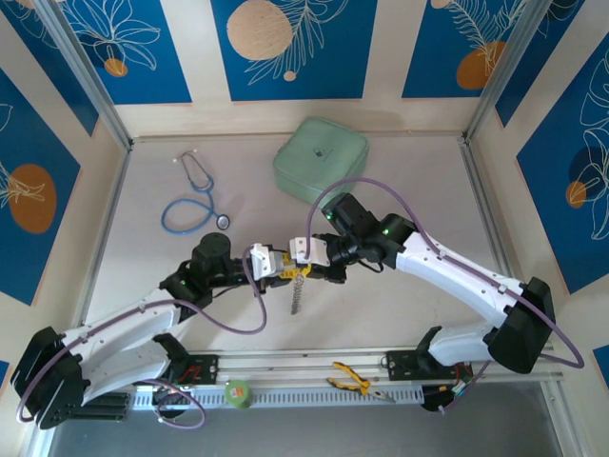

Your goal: Put the keys on the keyring

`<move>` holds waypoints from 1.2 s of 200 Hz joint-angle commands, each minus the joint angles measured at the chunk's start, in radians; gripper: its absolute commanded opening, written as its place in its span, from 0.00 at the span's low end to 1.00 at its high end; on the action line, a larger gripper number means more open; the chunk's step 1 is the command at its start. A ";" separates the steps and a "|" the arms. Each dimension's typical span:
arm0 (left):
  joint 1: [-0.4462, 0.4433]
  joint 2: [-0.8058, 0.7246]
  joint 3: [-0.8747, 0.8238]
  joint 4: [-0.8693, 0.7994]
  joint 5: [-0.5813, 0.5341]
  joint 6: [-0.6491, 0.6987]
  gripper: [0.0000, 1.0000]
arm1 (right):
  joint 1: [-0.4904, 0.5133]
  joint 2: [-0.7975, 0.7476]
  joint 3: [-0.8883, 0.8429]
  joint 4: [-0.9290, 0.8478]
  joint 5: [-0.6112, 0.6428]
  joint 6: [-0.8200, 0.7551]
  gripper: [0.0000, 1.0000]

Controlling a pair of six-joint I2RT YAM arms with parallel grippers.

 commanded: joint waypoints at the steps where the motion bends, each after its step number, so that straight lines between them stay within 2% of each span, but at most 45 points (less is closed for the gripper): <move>1: -0.005 0.016 0.038 -0.024 0.047 0.014 0.23 | 0.011 0.001 0.046 -0.014 -0.012 -0.009 0.00; 24: -0.005 0.024 0.045 -0.035 0.067 0.022 0.18 | 0.013 -0.001 0.051 -0.011 -0.023 -0.005 0.00; 54: -0.005 0.021 0.045 -0.024 0.076 0.023 0.00 | 0.016 0.000 0.054 -0.010 -0.033 0.009 0.00; 67: -0.005 0.006 0.036 -0.009 0.076 0.020 0.00 | 0.005 -0.013 0.038 0.004 -0.035 0.034 0.01; 86: -0.006 -0.019 0.016 0.019 0.072 0.008 0.00 | -0.048 -0.059 -0.009 0.035 -0.097 0.087 0.20; 99: -0.006 -0.033 0.003 0.041 0.076 0.001 0.00 | -0.091 -0.095 -0.050 0.053 -0.160 0.119 0.25; 147: -0.005 -0.036 -0.042 0.142 0.101 -0.001 0.00 | -0.121 -0.125 -0.088 0.073 -0.236 0.165 0.27; 190: -0.005 -0.028 -0.038 0.149 0.106 0.002 0.00 | -0.120 -0.120 -0.090 0.062 -0.299 0.163 0.28; 240: -0.005 -0.027 -0.043 0.162 0.112 -0.002 0.00 | -0.119 -0.092 -0.087 0.063 -0.277 0.158 0.24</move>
